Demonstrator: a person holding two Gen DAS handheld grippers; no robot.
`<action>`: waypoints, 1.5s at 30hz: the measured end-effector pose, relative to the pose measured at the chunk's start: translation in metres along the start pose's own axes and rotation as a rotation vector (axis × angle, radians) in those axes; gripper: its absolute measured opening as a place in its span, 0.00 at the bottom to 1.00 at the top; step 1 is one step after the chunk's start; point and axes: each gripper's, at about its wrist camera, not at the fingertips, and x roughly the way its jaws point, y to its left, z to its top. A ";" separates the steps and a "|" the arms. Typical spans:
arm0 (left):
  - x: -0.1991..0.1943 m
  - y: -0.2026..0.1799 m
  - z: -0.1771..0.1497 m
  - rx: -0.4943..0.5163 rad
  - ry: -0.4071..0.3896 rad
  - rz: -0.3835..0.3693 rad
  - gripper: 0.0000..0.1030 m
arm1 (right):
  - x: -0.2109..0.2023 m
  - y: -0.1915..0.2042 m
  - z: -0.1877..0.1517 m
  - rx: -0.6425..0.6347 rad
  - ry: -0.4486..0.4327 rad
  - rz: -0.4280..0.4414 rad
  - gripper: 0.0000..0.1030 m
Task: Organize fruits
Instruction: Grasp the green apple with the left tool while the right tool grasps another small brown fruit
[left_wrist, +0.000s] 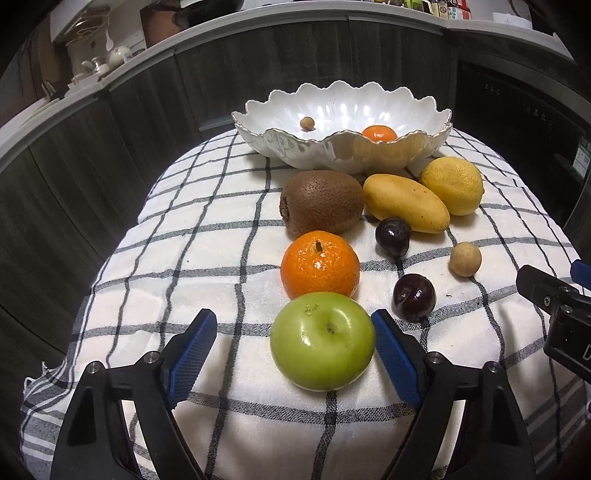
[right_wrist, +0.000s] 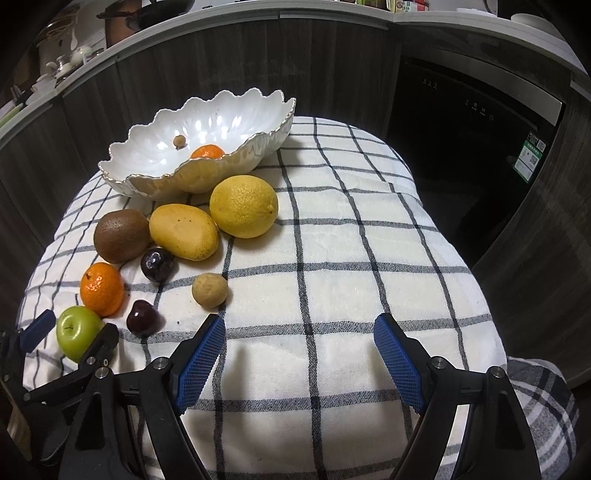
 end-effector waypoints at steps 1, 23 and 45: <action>0.001 0.000 0.000 0.000 0.002 -0.003 0.77 | 0.001 0.000 0.000 0.000 0.001 0.001 0.81; -0.009 0.002 0.000 0.012 0.000 -0.044 0.47 | -0.003 0.004 0.003 -0.013 -0.006 0.012 0.81; -0.005 0.051 0.015 -0.127 -0.032 0.019 0.47 | 0.034 0.055 0.027 -0.122 0.011 0.085 0.58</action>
